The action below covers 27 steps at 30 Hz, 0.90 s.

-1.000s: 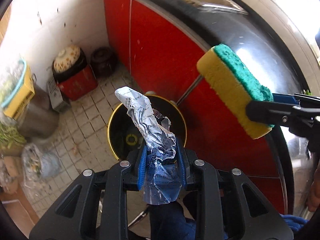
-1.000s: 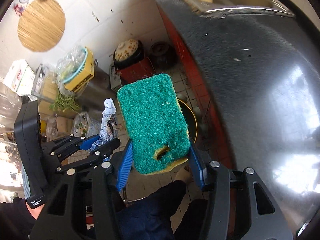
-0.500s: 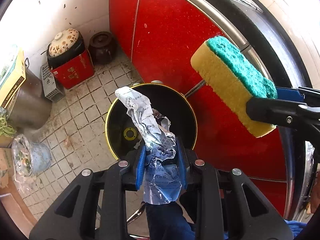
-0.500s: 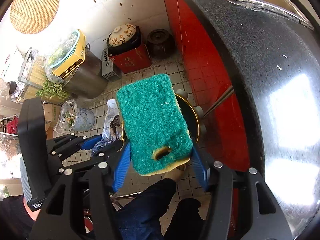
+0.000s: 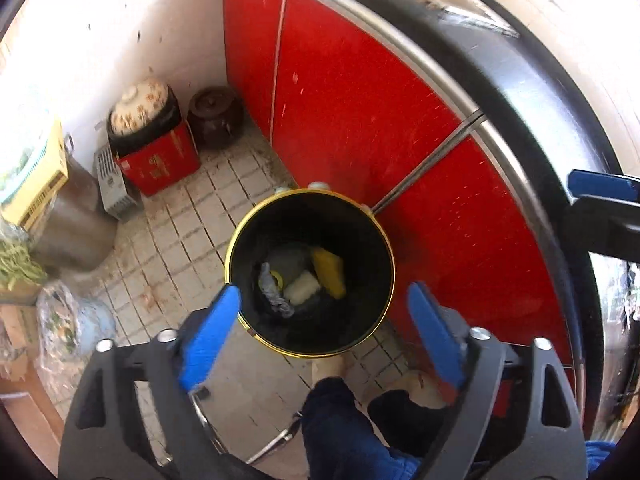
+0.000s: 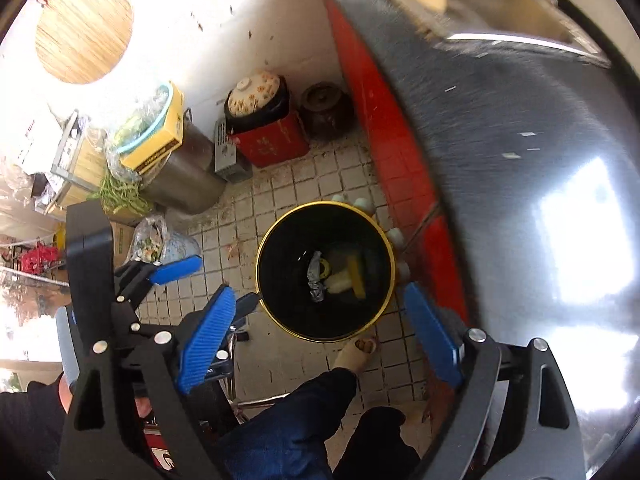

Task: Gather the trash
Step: 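Open both tools to drop the foil and sponge into the bin, then grasp the green juice box with left tool while right tool grasps green carton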

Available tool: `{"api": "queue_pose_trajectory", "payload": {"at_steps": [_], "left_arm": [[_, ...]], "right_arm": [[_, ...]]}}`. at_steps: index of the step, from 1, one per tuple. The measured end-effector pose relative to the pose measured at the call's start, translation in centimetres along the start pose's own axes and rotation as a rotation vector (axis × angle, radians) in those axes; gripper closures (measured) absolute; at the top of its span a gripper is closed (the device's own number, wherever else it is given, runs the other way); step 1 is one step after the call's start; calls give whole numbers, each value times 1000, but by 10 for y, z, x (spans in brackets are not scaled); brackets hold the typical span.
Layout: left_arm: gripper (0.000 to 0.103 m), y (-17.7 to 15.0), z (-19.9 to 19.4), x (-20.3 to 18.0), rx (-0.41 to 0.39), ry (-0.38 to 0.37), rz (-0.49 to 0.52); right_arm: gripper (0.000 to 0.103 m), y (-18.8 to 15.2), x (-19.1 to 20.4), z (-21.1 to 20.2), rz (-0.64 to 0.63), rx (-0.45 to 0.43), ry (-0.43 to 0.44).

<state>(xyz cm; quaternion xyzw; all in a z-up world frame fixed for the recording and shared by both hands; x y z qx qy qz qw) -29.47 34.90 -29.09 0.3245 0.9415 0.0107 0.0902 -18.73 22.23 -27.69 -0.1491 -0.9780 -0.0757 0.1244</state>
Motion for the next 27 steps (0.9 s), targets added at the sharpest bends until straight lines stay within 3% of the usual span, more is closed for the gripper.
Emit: {"api": "queue_pose_trajectory", "payload": {"at_steps": [5,9,18,24,27], "left_arm": [[10,11,-33,-44,-46,11,73],[10,21,-51,-115,-61,-8,213],[10,7,-69,-352,-62,-116,665],[10,-26,-73,-465,-51,-130,825],[10,-41,-67,-499,-27,-120,866]], "right_arm": [[10,-28,-54,-76,112,-142,-33],[10,-74,-119,-130,282,-245,-90],[10,-254,-278,-222,776,-417,-226],[10,-368,-331,-242,993,-463,-264],[10,-401,-342,-243,1048,-471,-266]]}}
Point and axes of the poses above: each gripper's, at about its wrist camera, not at the fingertips, and z roughly the way its jaws point, x to its left, y to its top, the point moved 9 cm from there along z, roughly the way its jaws point, and after that the axes turned 14 degrees about x, right-handed, at the moved point
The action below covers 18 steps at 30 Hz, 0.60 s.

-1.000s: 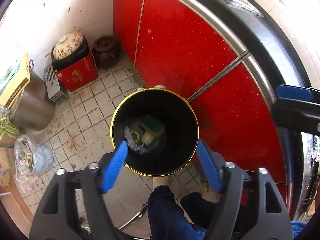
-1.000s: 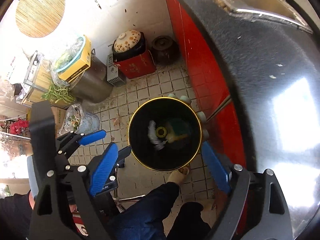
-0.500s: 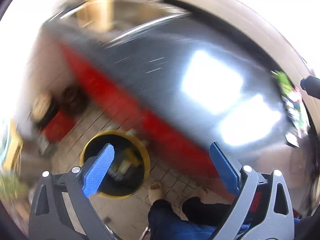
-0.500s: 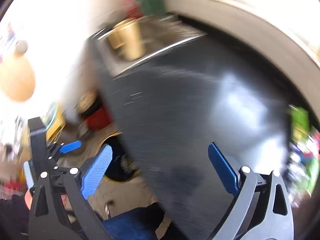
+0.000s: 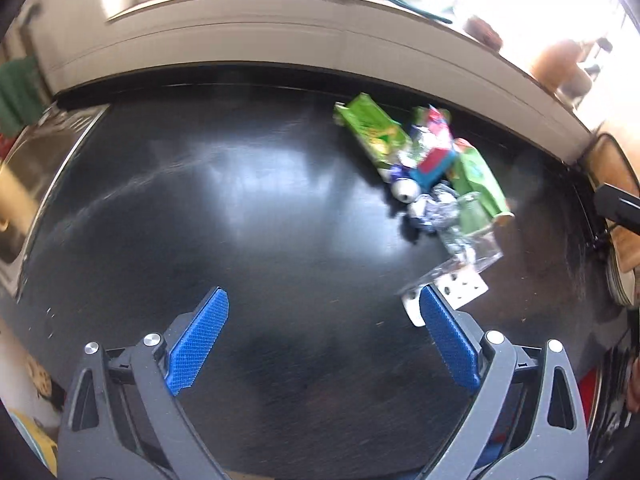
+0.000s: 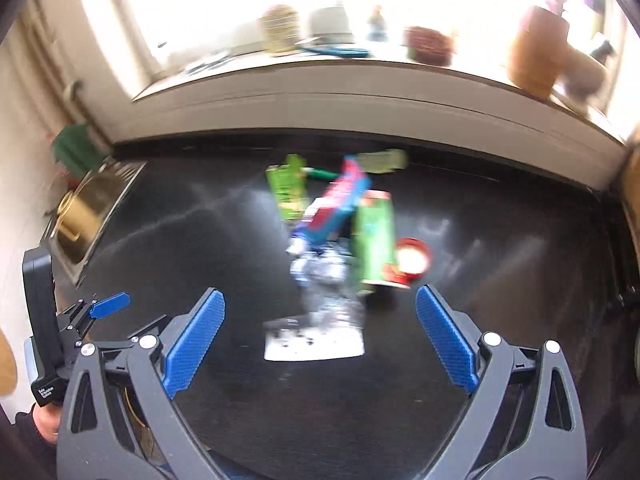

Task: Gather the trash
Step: 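Grasp the green juice box with left tool while right tool grasps green carton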

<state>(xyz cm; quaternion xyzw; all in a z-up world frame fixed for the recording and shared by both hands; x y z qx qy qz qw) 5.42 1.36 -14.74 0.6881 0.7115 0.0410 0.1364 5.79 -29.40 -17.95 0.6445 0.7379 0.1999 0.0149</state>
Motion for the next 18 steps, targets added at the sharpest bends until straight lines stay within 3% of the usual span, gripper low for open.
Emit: {"api": "queue_pose_trajectory", "payload": {"at_steps": [9,18], "left_arm": [[10,21,16,-27,46,-2,8],[10,97,52,-34,97,-17,-65]], "right_arm": [[10,12,-29,23,20,28,16],[10,44,-43,73,-3,106,21]]}}
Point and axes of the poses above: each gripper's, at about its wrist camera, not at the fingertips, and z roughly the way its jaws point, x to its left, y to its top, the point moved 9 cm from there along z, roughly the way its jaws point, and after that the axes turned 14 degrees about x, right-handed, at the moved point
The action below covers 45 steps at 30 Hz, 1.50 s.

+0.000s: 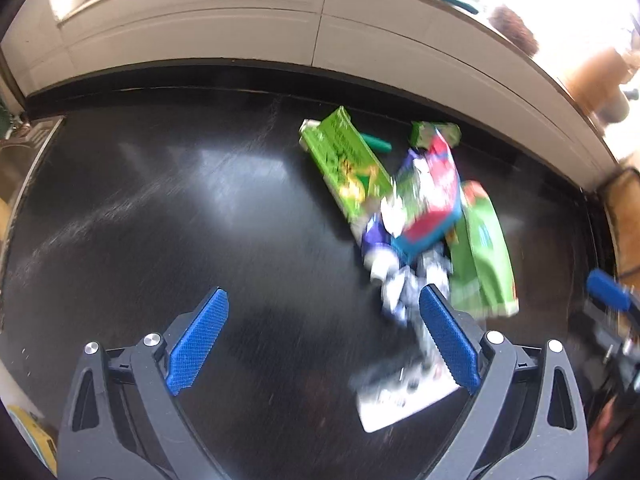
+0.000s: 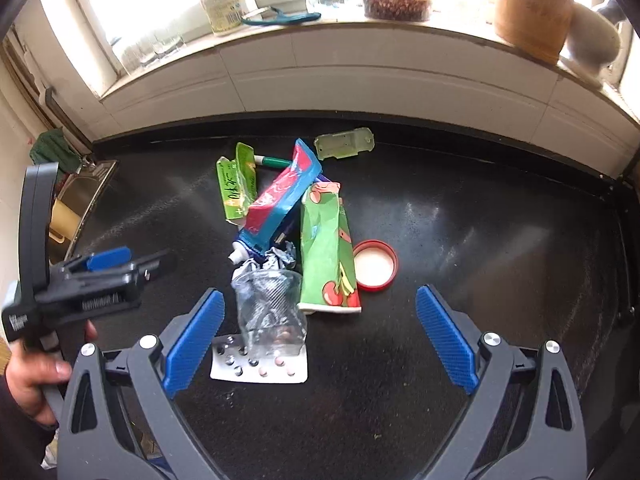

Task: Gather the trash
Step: 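Grasp the green juice box with left tool while right tool grasps green carton, then carry the juice box and carton with both tools over the bin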

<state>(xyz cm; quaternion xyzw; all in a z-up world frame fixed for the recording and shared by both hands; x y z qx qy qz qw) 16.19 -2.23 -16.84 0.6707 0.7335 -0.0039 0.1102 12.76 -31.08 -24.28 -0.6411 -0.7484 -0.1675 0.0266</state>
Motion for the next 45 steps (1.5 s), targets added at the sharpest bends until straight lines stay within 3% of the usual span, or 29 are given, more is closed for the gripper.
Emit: {"api": "queue_pose_trajectory", "payload": {"at_steps": [7,10,14,19,21,22,24,26,28,29,32,37,42,45], "left_arm": [[10,68,47,-7,48,30,-37],[8,86,63,-8,51,-12,-62],[8,100,77,-1,74,12,-85],[8,111,88,5,84,-59,-135],[9,116,91,3,83,-91,-143],[10,120,92,3,80,-107,-138],[31,126,91,-3,69,-151,-121],[45,133,90,-10,65,-192,-93],[52,137,93,-17,80,-210,-52],[65,139,93,-21,83,-220,-30],[87,144,89,-31,77,-233,40],[94,143,66,-43,20,-168,128],[94,134,31,-42,-43,-138,134],[94,117,3,-23,-85,-122,109]], "right_arm": [[10,29,-9,44,-13,84,-1],[12,38,-8,62,-37,115,-8],[16,43,-5,81,-61,157,-5],[33,44,0,95,-85,195,-11],[48,43,1,97,-87,196,-18],[60,42,2,97,-86,196,-15],[64,43,2,93,-85,179,-19],[68,42,5,89,-88,170,-4],[68,40,8,89,-79,179,11],[68,38,7,90,-76,183,18],[68,34,6,86,-52,174,40],[68,36,3,69,-34,139,51],[68,34,-3,49,-23,92,63],[68,33,-1,30,-13,57,71]]}}
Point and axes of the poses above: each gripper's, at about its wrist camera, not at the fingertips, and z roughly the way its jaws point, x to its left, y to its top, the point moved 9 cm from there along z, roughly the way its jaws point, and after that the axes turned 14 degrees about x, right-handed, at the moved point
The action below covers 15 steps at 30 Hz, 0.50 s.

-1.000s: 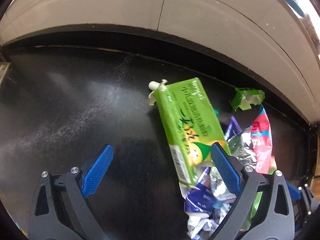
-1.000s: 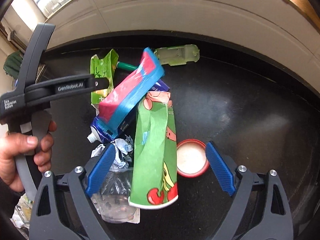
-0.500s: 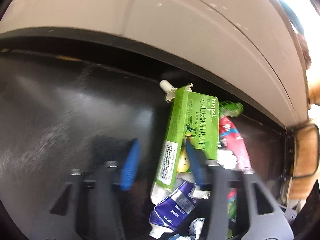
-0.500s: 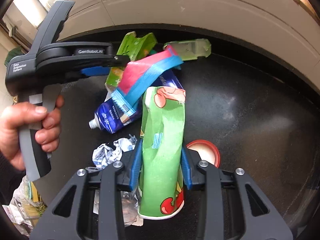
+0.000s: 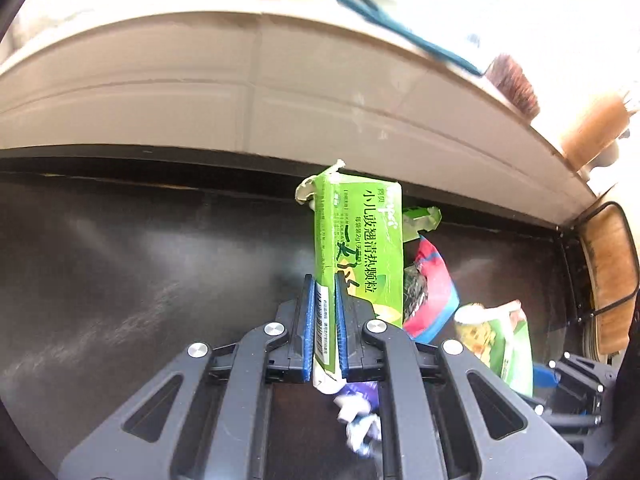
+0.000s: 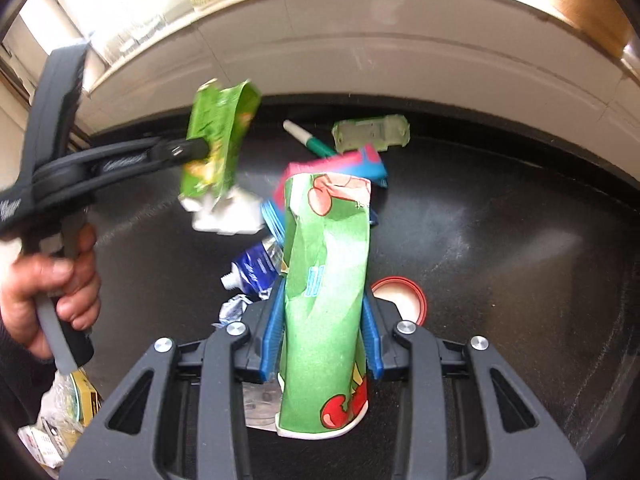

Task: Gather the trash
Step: 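Carry the juice box and carton with both tools over the bin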

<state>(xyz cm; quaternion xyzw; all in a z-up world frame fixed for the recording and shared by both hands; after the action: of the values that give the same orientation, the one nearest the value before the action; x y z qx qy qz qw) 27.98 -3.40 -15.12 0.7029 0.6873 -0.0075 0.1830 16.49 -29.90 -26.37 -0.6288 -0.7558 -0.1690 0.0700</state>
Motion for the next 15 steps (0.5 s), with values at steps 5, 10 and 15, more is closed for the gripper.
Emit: {"api": "queue_pose_trajectory", "payload": {"at_steps": [5,10,15], "left_arm": [[94,-31,-35,8,-39,41,-23],[94,-81,-67,26,-45,70,-60],[94,-141,-79,40,-26,107,-94]], "right_arm": [[68,-8,13,-28,-7,-39,16],[68,-29,30,-38,-39,-43,12],[68,-53,49,-33,-81,-27,-4]]}}
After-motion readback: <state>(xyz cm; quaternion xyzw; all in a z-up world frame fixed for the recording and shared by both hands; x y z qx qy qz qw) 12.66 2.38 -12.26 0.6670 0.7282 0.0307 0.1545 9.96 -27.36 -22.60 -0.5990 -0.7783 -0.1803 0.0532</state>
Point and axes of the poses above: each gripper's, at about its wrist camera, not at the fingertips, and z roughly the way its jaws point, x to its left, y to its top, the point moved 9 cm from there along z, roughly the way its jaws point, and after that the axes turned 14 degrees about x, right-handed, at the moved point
